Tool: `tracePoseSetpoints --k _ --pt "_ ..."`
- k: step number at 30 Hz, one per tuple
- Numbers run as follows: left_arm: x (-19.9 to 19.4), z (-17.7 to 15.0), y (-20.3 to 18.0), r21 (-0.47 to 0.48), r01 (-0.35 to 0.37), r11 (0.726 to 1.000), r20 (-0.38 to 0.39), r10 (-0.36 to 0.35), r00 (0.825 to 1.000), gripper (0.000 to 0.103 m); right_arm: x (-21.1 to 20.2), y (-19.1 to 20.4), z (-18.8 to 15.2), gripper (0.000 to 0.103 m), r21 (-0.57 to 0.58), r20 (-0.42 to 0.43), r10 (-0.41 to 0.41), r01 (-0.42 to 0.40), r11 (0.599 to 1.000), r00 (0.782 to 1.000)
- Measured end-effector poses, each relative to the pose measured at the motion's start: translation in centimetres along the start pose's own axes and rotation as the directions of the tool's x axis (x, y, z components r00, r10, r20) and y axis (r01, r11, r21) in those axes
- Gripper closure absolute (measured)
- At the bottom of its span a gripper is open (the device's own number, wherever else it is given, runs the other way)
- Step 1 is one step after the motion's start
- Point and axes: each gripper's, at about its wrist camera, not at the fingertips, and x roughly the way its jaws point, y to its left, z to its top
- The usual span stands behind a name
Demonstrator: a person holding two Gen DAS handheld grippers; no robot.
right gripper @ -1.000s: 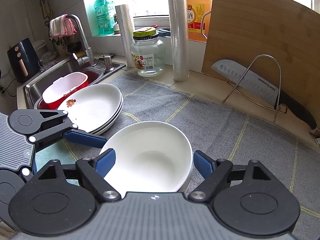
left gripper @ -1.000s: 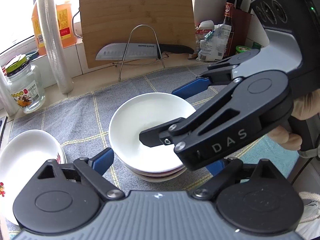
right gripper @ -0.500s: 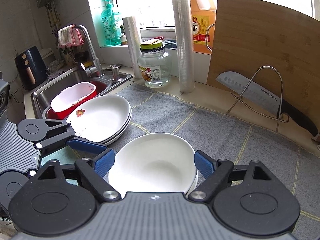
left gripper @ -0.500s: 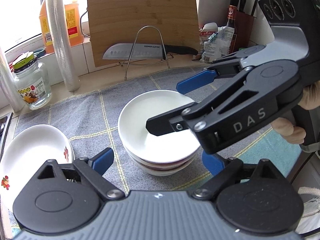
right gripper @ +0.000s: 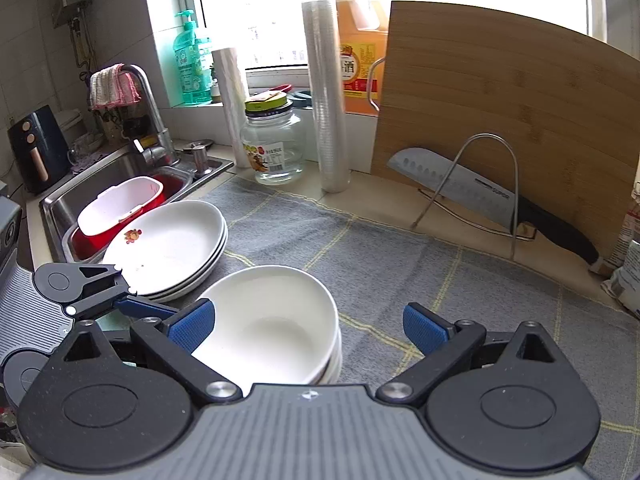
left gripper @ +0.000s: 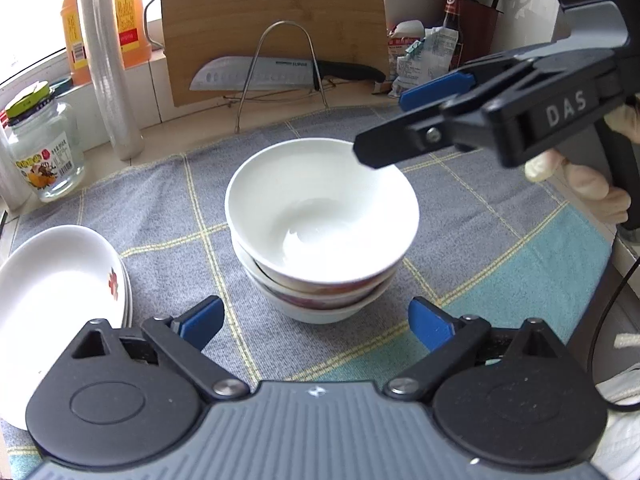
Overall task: Organize plates and bowls
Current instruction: 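Withdraw the right tool upward from the bowl stack, then grip the bowl stack rim with the left tool while the right tool grips its opposite side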
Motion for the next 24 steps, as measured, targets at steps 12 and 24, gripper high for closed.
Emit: tracePoseSetpoints --k 12,24 --pt "4.3 -1.3 1.2 0.002 0.068 0.998 -0.108 -0.067 0.992 0.005 0.0 -1.9 -3.5 0.000 -0.034 -0.098 -0.034 0.030 0.999 0.995" --pt "5.3 -1.6 0.7 0.131 0.054 0.990 -0.109 -0.040 0.993 0.001 1.8 -1.5 -5.9 0.000 -0.156 -0.186 0.005 -0.035 0.987 0.982"
